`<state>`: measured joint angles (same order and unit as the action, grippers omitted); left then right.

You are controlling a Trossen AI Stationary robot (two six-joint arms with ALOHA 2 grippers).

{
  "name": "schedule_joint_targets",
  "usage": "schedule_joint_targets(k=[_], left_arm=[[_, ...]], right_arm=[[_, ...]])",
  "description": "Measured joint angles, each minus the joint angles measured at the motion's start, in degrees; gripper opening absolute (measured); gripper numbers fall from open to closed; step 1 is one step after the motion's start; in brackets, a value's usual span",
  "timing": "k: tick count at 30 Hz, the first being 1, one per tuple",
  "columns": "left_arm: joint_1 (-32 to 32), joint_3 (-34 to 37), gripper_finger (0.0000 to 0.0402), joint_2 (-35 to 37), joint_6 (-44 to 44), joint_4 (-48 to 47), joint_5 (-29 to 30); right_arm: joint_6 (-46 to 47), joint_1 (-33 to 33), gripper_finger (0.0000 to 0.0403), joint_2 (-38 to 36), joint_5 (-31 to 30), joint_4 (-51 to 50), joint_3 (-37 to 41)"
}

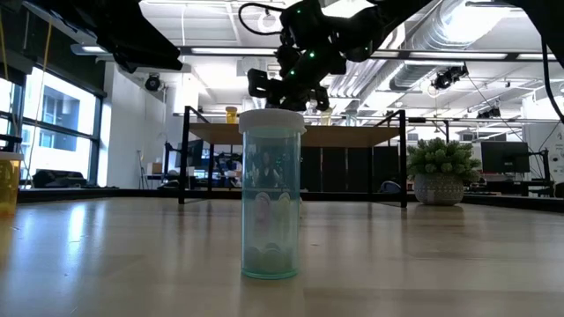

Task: Pick and place medicine bottles onto shelf by color
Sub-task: Put the top pink pill bottle on the shelf, then adjust the yellow pill bottle on the shelf

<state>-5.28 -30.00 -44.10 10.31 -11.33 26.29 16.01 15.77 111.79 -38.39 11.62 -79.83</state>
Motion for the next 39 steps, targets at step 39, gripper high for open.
schedule_joint_targets(k=[39], left_arm=[[0.0,0.0,0.0193,0.0,0.0,0.0,-0.1]], right_arm=[[-18.0,0.5,0.0174,-10.0,7.3,1.9,0.1]])
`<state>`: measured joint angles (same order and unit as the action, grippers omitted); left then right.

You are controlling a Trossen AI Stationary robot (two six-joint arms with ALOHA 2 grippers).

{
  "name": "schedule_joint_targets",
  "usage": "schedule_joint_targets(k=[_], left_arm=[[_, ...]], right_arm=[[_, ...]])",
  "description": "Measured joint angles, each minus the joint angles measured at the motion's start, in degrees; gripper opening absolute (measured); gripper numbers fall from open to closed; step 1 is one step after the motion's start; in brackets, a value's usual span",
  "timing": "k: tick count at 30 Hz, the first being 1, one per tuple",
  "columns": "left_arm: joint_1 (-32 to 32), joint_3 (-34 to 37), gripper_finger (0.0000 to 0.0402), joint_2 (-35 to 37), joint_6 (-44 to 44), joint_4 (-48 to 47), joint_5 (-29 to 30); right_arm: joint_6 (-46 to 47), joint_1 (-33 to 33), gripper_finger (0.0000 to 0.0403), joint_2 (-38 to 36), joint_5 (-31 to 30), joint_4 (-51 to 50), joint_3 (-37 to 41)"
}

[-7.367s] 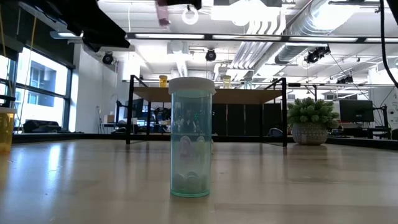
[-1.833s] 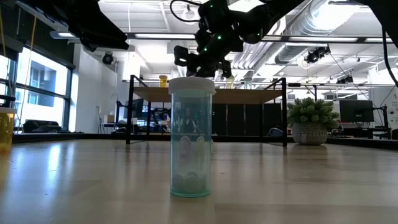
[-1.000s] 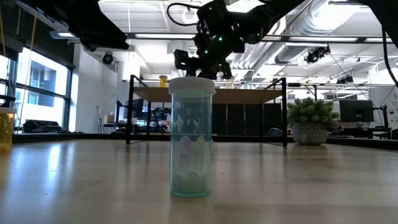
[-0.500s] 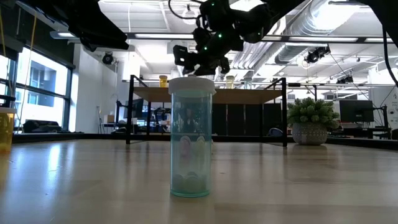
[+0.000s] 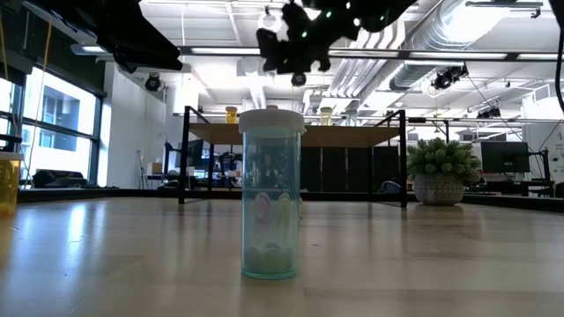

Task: Pick and place medicine bottles onto shelf by color
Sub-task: Adjust the yellow pill bottle on the shelf

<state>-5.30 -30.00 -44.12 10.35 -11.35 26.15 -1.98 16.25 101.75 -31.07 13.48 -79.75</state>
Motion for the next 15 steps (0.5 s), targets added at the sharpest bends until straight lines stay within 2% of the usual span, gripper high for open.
schedule_joint_targets(k=[8,12,15], left_arm=[[0.0,0.0,0.0193,0.0,-0.5,0.0,-0.6],[0.0,0.0,0.0193,0.0,-3.8,0.5,0.4],[0.0,0.0,0.0193,0.0,-7.1,2.6,3.9]], right_arm=[[-7.0,3.4,0.0174,-8.0,3.5,-9.0,0.0],[-8.6,7.0,0.0174,-11.8,11.3,-13.7,0.0],[-8.5,10.9,0.0174,-14.1,18.5,-17.4,0.0]])
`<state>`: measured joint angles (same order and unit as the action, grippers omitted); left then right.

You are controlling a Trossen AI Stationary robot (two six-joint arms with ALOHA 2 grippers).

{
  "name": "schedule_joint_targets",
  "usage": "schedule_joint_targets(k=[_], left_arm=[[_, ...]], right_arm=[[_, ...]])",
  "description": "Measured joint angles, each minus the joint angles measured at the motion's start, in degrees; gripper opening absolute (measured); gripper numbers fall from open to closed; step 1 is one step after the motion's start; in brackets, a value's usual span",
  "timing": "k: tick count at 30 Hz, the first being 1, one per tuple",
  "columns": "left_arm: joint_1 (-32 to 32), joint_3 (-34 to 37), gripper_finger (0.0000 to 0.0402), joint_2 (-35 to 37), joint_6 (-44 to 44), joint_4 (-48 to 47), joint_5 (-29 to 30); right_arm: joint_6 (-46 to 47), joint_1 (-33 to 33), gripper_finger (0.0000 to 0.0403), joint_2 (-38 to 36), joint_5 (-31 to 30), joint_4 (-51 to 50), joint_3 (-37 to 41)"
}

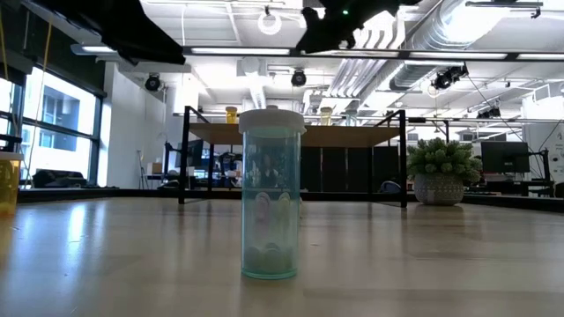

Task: Pick and place medicine bottles onto shelf by color
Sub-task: Adjust the yellow pill bottle on the shelf

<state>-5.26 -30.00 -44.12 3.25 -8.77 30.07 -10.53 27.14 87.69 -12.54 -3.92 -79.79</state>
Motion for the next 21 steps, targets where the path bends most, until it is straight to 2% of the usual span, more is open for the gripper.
schedule_joint_targets(k=[3,8,11,16,21], left_arm=[[0.0,0.0,0.0193,0.0,-4.1,3.3,6.0],[0.0,0.0,0.0193,0.0,-10.7,10.3,14.7],[0.1,0.0,0.0193,0.0,-13.4,13.0,17.2],[1.7,0.0,0.0193,0.0,-12.2,13.3,15.9],[5.7,0.0,0.0193,-0.4,-8.2,13.1,9.2]], right_arm=[[0.0,4.3,0.0174,-1.2,7.1,-3.6,0.0],[-1.4,11.2,0.0174,-0.9,24.4,-10.5,0.0],[-1.9,13.4,0.0174,-0.4,27.0,-12.7,0.0],[-8.9,14.2,0.0174,-0.3,29.7,-15.4,0.0],[-12.0,14.0,0.0174,-0.3,33.1,-19.0,0.0]])
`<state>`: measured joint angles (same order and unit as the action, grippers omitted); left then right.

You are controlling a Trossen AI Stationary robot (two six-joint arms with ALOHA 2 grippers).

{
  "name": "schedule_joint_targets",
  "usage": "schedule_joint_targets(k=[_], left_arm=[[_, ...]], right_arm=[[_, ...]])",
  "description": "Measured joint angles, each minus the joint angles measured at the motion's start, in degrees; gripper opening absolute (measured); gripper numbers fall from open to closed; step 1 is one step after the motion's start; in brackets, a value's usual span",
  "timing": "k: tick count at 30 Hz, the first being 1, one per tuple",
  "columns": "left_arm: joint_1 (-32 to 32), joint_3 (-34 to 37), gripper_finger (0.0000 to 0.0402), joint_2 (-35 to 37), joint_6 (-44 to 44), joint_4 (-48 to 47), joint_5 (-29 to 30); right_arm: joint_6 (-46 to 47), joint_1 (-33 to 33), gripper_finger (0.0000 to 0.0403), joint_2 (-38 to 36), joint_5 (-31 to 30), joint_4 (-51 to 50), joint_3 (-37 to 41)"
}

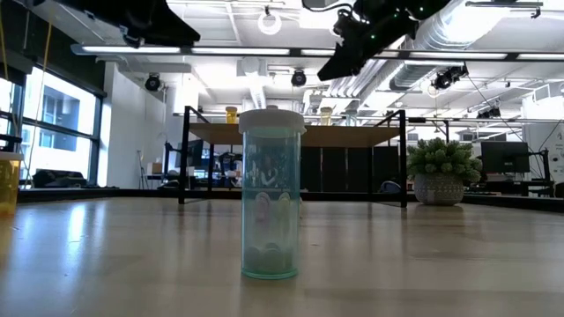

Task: Pick and place medicine bottles onto shelf by color
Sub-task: Adjust the yellow pill bottle on the shelf

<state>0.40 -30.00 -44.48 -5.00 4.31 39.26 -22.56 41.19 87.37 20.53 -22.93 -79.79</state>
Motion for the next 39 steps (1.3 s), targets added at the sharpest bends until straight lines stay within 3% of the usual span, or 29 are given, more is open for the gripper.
schedule_joint_targets(k=[5,13,18,29,39], left_arm=[[4.1,0.0,0.0193,-0.3,1.9,-0.2,-5.0],[8.6,0.0,0.0193,-0.8,2.0,-0.4,-5.9],[10.3,0.0,0.0193,-0.8,2.6,-2.1,-8.8],[13.2,0.0,0.0193,-0.8,3.1,-2.6,-10.7],[14.4,0.0,0.0193,-0.7,3.3,-2.8,-10.7]], right_arm=[[0.1,0.0,0.0174,0.0,-0.1,-3.1,0.0],[1.0,0.0,0.0174,0.3,-2.3,-3.5,0.0],[0.8,-0.9,0.0176,0.5,-8.2,-3.6,0.0],[-0.9,-1.0,0.0248,2.7,-8.1,-4.5,0.0],[-0.9,-1.1,0.0254,5.9,-8.1,-5.8,0.0]])
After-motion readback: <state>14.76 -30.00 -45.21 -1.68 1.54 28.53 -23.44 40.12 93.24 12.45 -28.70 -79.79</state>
